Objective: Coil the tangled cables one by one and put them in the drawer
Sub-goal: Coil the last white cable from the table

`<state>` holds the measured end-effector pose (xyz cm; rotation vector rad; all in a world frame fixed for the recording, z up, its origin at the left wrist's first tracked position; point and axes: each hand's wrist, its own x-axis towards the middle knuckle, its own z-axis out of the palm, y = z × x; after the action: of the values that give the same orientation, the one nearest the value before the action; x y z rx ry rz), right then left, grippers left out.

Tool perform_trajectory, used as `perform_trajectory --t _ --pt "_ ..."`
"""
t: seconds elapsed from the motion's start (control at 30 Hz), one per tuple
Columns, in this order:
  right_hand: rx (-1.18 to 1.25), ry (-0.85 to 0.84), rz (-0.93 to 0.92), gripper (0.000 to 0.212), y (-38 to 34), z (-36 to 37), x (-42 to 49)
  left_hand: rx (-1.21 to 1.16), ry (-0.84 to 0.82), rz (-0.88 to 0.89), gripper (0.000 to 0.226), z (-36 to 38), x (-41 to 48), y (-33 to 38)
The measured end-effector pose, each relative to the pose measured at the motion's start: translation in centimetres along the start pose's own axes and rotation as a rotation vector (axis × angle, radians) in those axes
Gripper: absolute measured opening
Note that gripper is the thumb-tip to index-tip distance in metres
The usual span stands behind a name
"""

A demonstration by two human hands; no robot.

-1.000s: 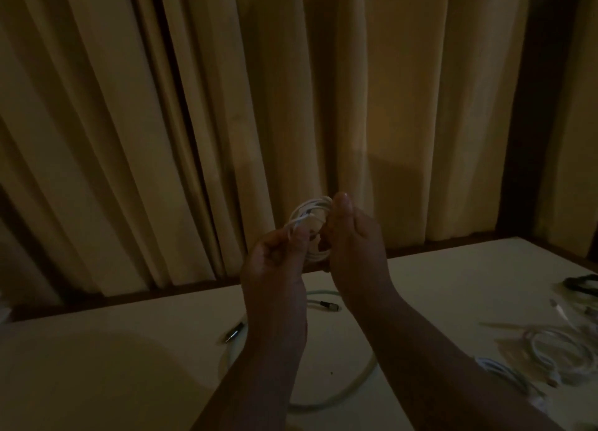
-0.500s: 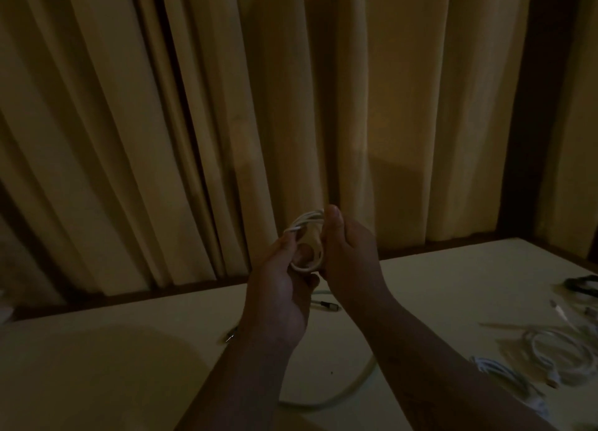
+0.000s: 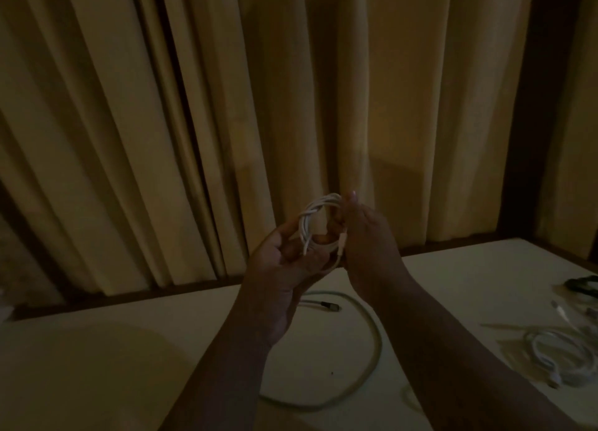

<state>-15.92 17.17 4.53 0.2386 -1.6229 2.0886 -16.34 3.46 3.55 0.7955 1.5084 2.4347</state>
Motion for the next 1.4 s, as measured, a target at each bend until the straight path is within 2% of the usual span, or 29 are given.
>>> perform_trajectory --t 0.1,0.17,0.23,0.3,0.43,0.5,0.63,0.73,0.8,0.9,1.0,1.1,1.27,1.4 --pt "0.094 -0.024 0.064 0.048 -0.3 -0.1 0.1 -0.034 0.048 0.035 0.048 0.2 0.0 0.1" --pt "0.057 -0.073 0.06 0.048 -0.4 -0.3 0.2 -0.002 0.094 0.078 0.041 0.0 0.2 0.3" --pt "-0.109 -0.123 0.006 0.052 -0.5 -0.6 0.3 0.031 0.143 0.112 0.038 -0.4 0.3 0.9" --pt "-0.301 -0.176 -0.026 0.046 -1.0 -1.0 0.3 0.049 0.165 0.128 0.034 -1.0 0.4 1.5" --pt "-0.612 -0.309 0.018 0.034 -2.4 -1.9 0.3 0.128 0.182 0.109 0.035 -2.3 0.5 1.9" --pt "-0.692 -0.346 0.063 0.03 -2.5 -2.4 0.4 0.146 0.146 0.073 0.037 -2.9 0.4 2.1" --pt "-0.583 -0.359 0.122 0.027 -1.9 -2.9 0.9 0.12 0.015 0.034 0.041 -4.0 0.4 2.5" --pt "-0.456 -0.336 0.101 0.028 -1.9 -2.8 0.8 0.306 0.004 0.11 0.049 -4.3 0.4 2.7" --pt "-0.413 -0.31 0.097 0.028 -2.0 -2.7 0.8 0.48 0.076 0.182 0.049 -4.3 0.5 2.5" --pt "-0.367 -0.283 0.088 0.028 -2.1 -2.4 0.7 0.568 0.296 0.262 0.027 -4.2 0.8 1.9" --pt "-0.337 -0.267 0.081 0.027 -2.3 -2.0 0.4 0.49 0.452 0.278 0.016 -3.8 1.1 1.4" --pt "-0.327 -0.255 0.065 0.026 -2.1 -1.2 0.0 0.251 0.544 0.209 0.012 -2.6 1.1 0.8" --pt "-0.357 -0.209 0.005 0.024 -1.2 -0.2 -0.3 -0.204 0.549 0.007 0.019 -1.5 1.3 0.0" --pt "-0.438 -0.185 -0.05 0.022 -1.0 0.2 -0.4 -0.277 0.443 0.028 0.025 -0.8 1.2 -0.2"
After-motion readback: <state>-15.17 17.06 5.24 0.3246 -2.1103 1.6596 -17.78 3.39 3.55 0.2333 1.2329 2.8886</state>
